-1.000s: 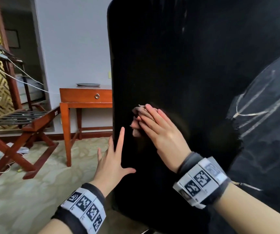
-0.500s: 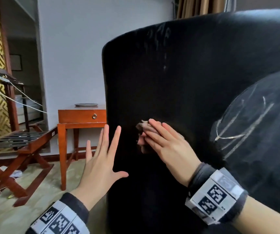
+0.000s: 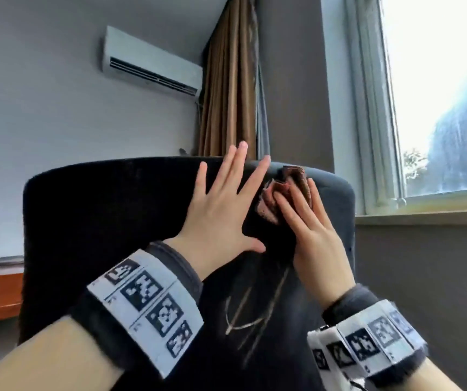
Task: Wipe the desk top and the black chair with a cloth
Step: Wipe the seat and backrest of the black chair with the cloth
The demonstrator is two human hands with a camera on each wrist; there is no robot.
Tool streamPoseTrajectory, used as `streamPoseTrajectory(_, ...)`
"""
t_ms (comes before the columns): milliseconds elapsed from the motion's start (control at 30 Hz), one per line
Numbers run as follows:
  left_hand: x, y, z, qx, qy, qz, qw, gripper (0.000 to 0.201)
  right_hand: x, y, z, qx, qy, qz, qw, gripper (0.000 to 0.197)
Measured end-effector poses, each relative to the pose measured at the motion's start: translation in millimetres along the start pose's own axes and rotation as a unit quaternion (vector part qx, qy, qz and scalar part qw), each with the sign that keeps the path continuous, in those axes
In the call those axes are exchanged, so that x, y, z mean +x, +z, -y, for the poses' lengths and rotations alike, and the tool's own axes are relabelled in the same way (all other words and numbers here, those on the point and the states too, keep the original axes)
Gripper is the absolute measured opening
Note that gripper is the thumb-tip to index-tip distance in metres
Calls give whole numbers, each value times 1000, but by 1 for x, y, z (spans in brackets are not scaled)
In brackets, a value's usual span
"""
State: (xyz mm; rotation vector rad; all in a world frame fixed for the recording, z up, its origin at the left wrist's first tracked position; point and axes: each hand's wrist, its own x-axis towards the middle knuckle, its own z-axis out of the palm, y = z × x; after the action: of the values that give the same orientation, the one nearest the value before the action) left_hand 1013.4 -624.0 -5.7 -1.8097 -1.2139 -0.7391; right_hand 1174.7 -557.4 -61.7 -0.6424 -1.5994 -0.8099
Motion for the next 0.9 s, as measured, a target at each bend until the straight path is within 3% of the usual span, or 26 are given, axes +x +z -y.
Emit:
streamPoseTrajectory(133,34,-5,-3,51,-22,26,998,128,17,7,6,-8,0,-25,1000,53)
streamPoseTrajectory(267,22,3,-1,110,-31,-40,993,126,15,17,5,-22,8,-50,998,54)
streamPoseTrajectory(400,21,8,1,144,-9,-65,987,126,4,14,-16,24,183,-127,975,84)
streamPoseTrajectory(500,18,9,-2,178,13,-47,983,119,10,7,-22,58,304,-145,940,86)
streamPoseTrajectory(567,16,11,-1,205,26,-24,978,116,17,11,-10,46,295,-151,942,85)
streamPoseTrajectory(667,15,11,3,228,31,-19,973,119,12,24,9,12,138,-126,982,72)
streamPoseTrajectory(733,14,11,4,229,28,-17,973,120,5,22,-4,-15,85,-110,990,67)
streamPoseTrajectory(767,14,12,4,228,26,-16,973,120,2,18,-16,-20,100,-115,988,71)
streamPoseTrajectory(900,17,13,-1,223,19,-14,975,120,8,4,-44,9,282,-136,950,89)
